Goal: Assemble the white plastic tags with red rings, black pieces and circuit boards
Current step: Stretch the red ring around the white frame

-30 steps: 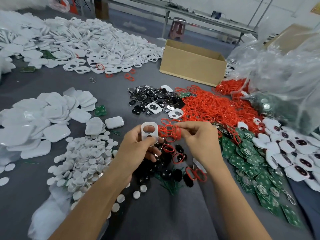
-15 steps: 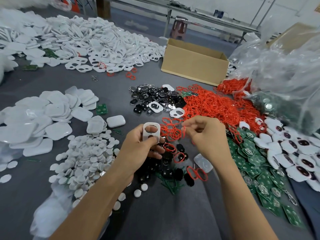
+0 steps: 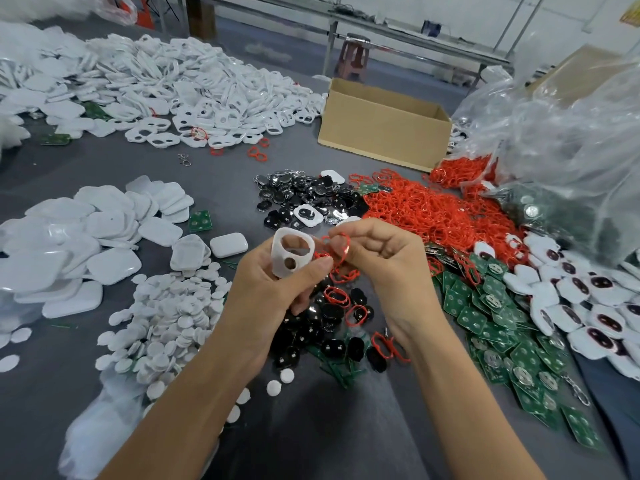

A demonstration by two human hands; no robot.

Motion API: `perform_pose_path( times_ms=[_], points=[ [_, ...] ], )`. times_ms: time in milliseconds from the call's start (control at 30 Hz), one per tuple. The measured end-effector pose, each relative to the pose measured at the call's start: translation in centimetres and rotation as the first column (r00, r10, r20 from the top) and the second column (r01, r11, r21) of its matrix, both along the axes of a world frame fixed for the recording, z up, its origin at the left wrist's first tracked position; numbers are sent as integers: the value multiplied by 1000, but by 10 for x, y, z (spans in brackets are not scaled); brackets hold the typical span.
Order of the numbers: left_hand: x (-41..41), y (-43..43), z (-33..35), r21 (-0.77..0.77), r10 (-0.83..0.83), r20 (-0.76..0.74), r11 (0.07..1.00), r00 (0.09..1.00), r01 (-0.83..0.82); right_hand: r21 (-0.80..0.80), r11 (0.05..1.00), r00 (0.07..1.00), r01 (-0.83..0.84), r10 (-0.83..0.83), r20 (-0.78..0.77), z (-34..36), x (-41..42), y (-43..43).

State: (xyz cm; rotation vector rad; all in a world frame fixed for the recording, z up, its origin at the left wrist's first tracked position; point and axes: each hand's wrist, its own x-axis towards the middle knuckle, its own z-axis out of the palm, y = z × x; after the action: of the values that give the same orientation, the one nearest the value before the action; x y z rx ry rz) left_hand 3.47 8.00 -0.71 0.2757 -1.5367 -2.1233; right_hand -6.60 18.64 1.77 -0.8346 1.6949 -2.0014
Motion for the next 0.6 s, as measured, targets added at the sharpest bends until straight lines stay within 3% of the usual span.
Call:
perform_pose_path(
  times_ms=[267,600],
  points=[
    [0,-1,-1,98,-70,34,993,997,66,-92,994,993,-51,60,101,-12,1,-7],
    [-3,-4,-6,76,-73,45,995,996,69,-113,993,994,-31,42,101,-20,4,-10]
  ],
)
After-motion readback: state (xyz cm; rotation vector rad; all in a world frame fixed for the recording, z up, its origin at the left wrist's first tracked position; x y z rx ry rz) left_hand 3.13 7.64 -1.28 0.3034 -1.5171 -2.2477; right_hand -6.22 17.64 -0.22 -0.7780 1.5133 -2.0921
